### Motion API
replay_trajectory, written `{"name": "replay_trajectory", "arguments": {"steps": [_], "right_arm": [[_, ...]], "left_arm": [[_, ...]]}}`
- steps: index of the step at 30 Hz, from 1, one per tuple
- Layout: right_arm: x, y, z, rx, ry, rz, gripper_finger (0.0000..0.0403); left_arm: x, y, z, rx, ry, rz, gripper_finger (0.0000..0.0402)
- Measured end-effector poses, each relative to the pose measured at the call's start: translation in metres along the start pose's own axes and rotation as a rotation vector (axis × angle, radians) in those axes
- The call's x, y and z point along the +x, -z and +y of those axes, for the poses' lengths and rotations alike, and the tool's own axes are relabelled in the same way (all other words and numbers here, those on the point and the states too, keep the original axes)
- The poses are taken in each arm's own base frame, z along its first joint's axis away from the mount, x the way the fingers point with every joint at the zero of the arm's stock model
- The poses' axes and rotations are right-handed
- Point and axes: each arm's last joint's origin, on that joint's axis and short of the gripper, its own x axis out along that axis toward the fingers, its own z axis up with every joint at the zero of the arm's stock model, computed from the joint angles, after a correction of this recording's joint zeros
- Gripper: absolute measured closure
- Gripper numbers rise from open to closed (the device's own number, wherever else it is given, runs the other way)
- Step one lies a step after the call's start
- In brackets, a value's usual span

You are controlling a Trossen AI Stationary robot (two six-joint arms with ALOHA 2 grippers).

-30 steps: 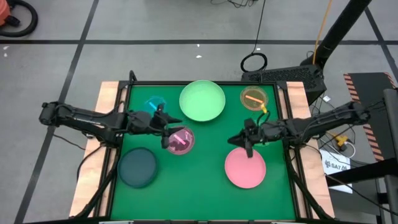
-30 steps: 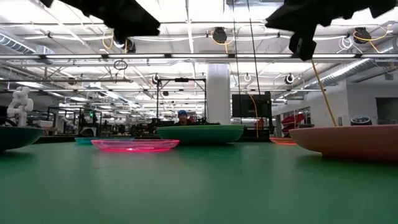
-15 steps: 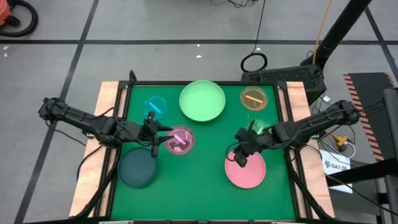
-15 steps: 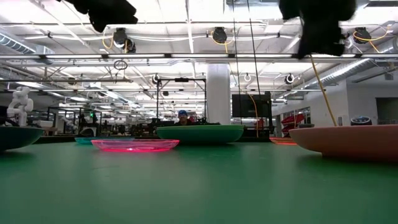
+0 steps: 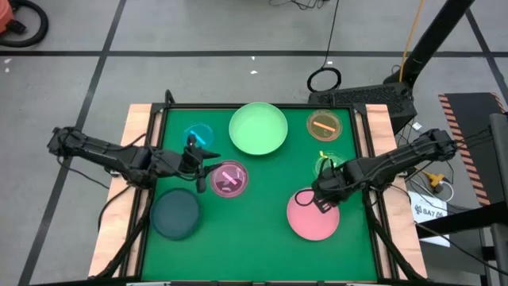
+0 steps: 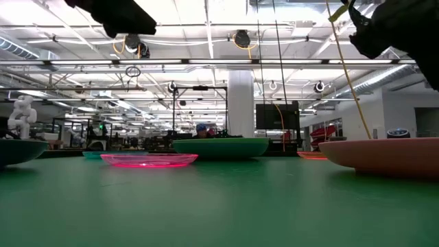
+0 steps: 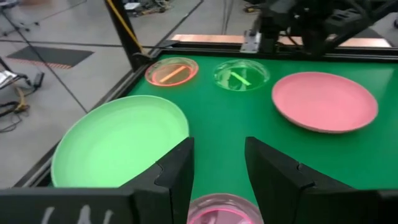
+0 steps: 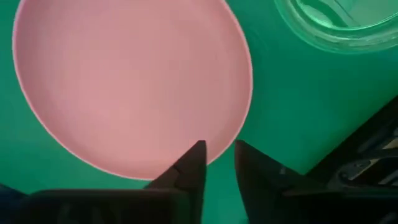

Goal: Stack plastic plates
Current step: Stack the pink plate on top of the light green plate

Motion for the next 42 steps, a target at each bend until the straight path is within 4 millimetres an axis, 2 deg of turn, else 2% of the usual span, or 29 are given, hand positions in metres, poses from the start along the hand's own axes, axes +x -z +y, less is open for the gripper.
{"name": "replay_trajectory", "arguments": {"steps": [6,11,17,20,25,28,34,42], "right_arm": [[0.000,-0.002,0.000,0.038,0.011,-0.053,0.0243],[0.001,0.003,0.001,0.075,0.011,-0.051,0.0219],[0.002,0.009,0.002,0.112,0.016,-0.059,0.0217],[0.004,0.009,0.004,0.131,0.025,-0.133,0.0217],[0.003,0.008,0.003,0.158,0.026,-0.130,0.0218],[0.003,0.008,0.002,0.167,0.034,-0.140,0.0218],[0.008,0.009,0.006,0.203,0.054,-0.258,0.0218],[0.027,0.010,0.017,0.228,0.144,-0.174,0.0218]], "left_arm": [[0.004,-0.001,0.010,0.021,-0.050,0.001,0.0252],[0.006,0.000,0.017,0.030,-0.084,0.023,0.0252],[0.009,0.001,0.025,0.093,-0.126,0.038,0.0252],[0.010,0.003,0.029,0.108,-0.145,0.066,0.0252],[0.012,0.000,0.036,0.250,-0.176,0.059,0.0252],[0.012,-0.002,0.038,0.210,-0.191,0.035,0.0252],[0.012,0.006,0.039,0.209,-0.189,0.117,0.0252],[0.011,0.011,0.040,0.203,-0.190,0.163,0.0252]]}}
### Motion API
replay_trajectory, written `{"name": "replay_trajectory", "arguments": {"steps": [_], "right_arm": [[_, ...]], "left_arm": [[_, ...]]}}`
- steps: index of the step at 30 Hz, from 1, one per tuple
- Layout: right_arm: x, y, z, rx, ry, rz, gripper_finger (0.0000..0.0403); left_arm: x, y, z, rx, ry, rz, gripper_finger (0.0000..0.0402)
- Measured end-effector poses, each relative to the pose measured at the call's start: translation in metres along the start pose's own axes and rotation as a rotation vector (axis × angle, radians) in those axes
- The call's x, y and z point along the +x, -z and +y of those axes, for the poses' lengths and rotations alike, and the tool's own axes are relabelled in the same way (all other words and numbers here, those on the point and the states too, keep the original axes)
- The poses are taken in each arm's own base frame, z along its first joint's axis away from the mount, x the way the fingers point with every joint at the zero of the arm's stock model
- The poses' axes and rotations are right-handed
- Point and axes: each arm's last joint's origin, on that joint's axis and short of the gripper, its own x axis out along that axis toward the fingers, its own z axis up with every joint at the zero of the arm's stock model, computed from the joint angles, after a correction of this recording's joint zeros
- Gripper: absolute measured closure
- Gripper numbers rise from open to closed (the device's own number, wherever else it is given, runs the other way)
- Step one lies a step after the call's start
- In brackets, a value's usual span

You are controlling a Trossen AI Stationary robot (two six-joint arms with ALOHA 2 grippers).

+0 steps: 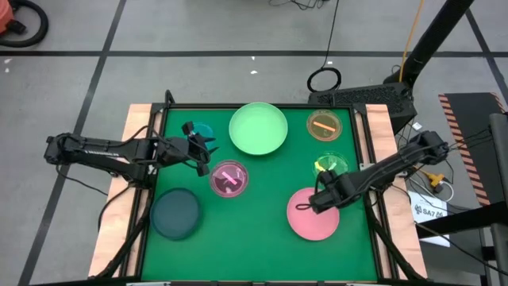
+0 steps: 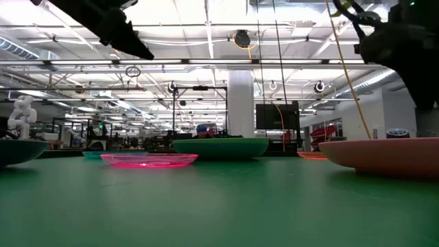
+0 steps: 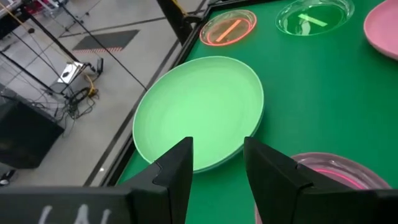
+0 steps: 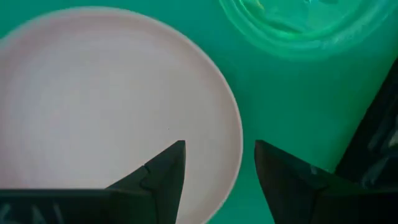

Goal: Stack plastic plates
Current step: Stack the pink plate on top of the light green plate

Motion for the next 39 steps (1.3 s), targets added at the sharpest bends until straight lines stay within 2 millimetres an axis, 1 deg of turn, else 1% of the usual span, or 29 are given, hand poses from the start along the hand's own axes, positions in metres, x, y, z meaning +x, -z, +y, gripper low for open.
{"name": "replay_trajectory", "arguments": {"steps": [11,14,17,20,24,26,28,33,39], "right_arm": [[0.009,0.003,0.002,0.005,0.092,-0.012,0.0218],[0.014,0.005,0.002,-0.009,0.088,-0.012,0.0218],[0.027,0.007,0.000,-0.024,0.061,-0.009,0.0218],[0.047,0.010,-0.008,-0.035,0.075,0.016,0.0222],[0.070,0.013,-0.018,-0.036,0.076,0.010,0.0233],[0.076,0.013,-0.018,-0.041,0.046,0.014,0.0242],[0.079,0.013,-0.018,-0.043,0.029,0.013,0.0255],[0.077,0.013,-0.016,-0.053,0.015,0.015,0.0294],[0.068,0.013,-0.010,-0.071,-0.039,-0.002,0.0335]], "left_arm": [[0.000,0.001,0.000,0.003,0.002,0.012,0.0252],[0.000,0.002,0.000,0.001,0.002,0.017,0.0252],[0.000,0.002,0.000,0.001,0.002,0.018,0.0252],[0.000,0.002,0.000,0.001,0.002,0.018,0.0252],[0.000,0.002,0.000,0.001,0.002,0.018,0.0252],[0.000,0.002,0.000,-0.003,0.002,0.016,0.0252],[0.000,0.001,0.000,-0.004,0.002,0.014,0.0252],[0.000,0.001,0.000,-0.009,0.002,0.012,0.0252],[0.000,0.001,0.000,-0.012,0.002,0.011,0.0252]]}}
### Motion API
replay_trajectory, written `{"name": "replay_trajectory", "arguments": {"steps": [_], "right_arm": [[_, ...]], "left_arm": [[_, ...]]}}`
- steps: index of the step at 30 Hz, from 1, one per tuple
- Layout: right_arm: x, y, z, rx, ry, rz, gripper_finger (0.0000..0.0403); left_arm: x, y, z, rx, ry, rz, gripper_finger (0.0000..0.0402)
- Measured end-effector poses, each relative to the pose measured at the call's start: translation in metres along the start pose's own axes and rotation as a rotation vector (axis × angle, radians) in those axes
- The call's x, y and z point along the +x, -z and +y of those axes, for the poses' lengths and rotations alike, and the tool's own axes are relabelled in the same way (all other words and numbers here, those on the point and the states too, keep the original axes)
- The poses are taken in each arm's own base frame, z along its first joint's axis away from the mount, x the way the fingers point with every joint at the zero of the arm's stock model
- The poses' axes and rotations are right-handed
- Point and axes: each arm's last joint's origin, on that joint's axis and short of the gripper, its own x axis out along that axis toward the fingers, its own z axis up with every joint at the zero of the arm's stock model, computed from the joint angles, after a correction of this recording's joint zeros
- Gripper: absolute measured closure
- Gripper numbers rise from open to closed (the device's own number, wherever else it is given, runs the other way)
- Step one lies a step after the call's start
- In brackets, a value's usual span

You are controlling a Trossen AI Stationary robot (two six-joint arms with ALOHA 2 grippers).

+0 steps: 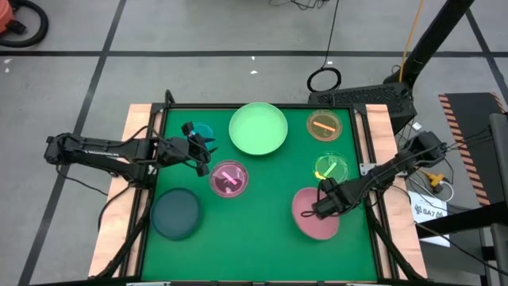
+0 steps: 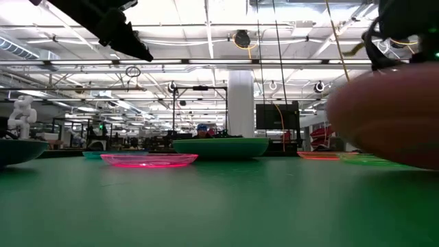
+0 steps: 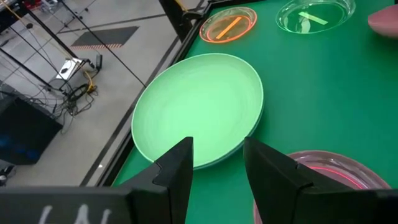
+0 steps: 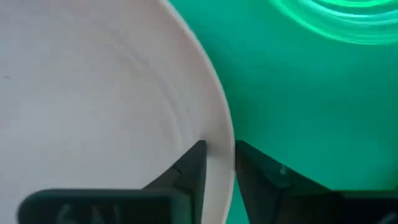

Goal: Stack plastic plates
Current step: Stack the pink plate on top of the light green plate

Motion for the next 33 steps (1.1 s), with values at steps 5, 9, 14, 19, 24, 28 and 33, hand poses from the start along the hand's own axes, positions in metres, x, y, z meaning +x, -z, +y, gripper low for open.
{"name": "replay_trajectory", "arguments": {"steps": [5,9,14,19,24,28,33], "right_arm": [[-0.011,-0.002,0.002,-0.005,-0.055,-0.048,0.0379],[-0.018,-0.003,0.000,0.000,-0.100,-0.094,0.0396],[-0.027,-0.007,-0.004,0.004,-0.152,-0.193,0.0399],[-0.034,-0.009,-0.008,-0.029,-0.194,-0.234,0.0400],[-0.042,-0.013,-0.009,-0.026,-0.259,-0.311,0.0401],[-0.046,-0.021,-0.004,-0.039,-0.312,-0.370,0.0402],[-0.050,-0.042,0.005,-0.080,-0.370,-0.465,0.0402]], "left_arm": [[0.000,0.000,0.000,0.000,0.000,0.001,0.0252],[0.000,0.000,0.000,-0.002,0.000,0.003,0.0252],[0.000,0.000,0.000,-0.002,0.000,0.003,0.0252],[0.000,0.000,0.000,-0.004,0.000,0.000,0.0252],[0.000,-0.003,0.000,-0.014,-0.003,-0.027,0.0252],[0.000,-0.003,0.000,-0.015,-0.003,-0.030,0.0252],[0.000,-0.003,0.000,0.003,-0.003,-0.032,0.0252]]}}
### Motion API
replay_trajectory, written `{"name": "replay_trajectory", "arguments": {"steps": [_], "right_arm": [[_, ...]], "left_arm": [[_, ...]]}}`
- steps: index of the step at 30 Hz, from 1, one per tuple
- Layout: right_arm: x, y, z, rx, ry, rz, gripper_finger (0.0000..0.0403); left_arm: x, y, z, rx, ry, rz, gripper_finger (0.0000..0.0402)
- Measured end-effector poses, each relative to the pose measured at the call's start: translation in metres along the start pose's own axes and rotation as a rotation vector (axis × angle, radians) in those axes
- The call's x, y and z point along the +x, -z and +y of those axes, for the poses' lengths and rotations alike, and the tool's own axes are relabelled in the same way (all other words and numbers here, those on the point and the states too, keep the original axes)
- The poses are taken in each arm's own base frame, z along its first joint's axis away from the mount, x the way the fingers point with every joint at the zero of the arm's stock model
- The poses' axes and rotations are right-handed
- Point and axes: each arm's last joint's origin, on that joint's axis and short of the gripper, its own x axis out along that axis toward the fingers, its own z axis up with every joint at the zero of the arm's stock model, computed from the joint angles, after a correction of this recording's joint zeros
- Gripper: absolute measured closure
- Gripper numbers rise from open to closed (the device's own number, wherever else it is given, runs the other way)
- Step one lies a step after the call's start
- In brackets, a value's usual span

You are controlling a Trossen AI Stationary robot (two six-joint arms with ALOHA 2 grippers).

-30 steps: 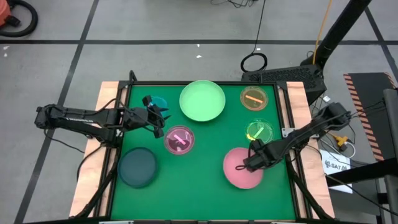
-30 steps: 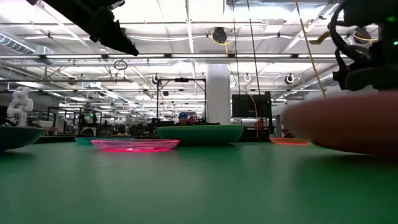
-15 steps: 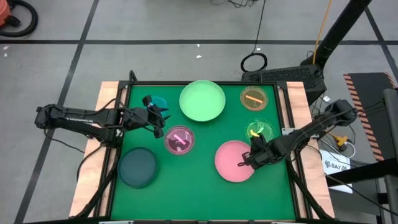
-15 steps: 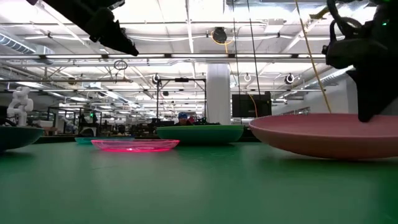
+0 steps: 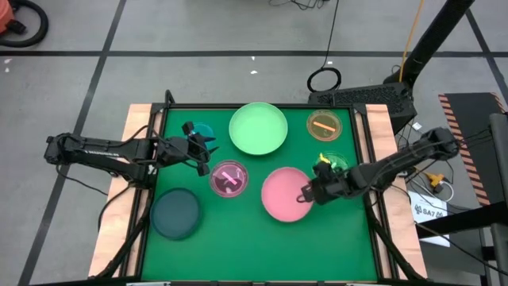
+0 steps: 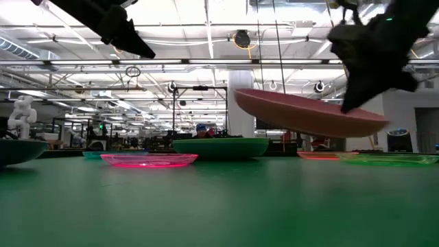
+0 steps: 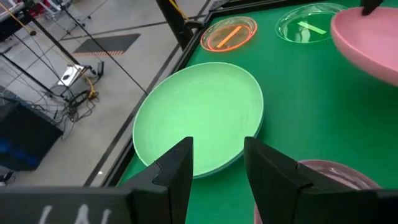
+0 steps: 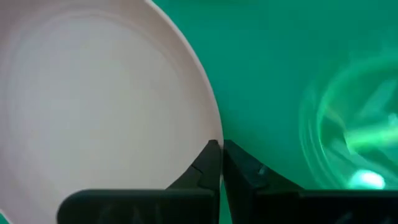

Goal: Stack plastic plates
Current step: Stack the pink plate on top of the light green plate

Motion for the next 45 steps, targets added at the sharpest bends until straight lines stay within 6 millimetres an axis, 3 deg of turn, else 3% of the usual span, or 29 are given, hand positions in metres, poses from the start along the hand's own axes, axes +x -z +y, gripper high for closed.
{"name": "replay_trajectory", "arguments": {"steps": [10,17,23,34,38,45], "right_arm": [[0.023,-0.068,-0.004,-0.117,-0.109,-0.115,0.0402],[0.033,-0.127,-0.029,-0.128,-0.238,-0.191,0.0403],[0.037,-0.181,-0.042,-0.188,-0.179,-0.249,0.0403],[0.070,-0.290,-0.052,-0.288,-0.013,-0.097,0.0403],[0.078,-0.309,-0.055,-0.299,0.005,-0.041,0.0403],[0.103,-0.316,-0.057,-0.265,-0.012,0.015,0.0403]], "left_arm": [[0.001,0.000,0.002,0.022,-0.008,0.002,0.0252],[0.004,0.004,0.010,0.006,-0.043,0.036,0.0252],[0.006,0.008,0.016,-0.013,-0.068,0.077,0.0252],[0.008,0.013,0.020,-0.028,-0.087,0.125,0.0252],[0.007,0.015,0.020,-0.025,-0.085,0.145,0.0252],[0.007,0.015,0.020,-0.020,-0.084,0.147,0.0252]]}}
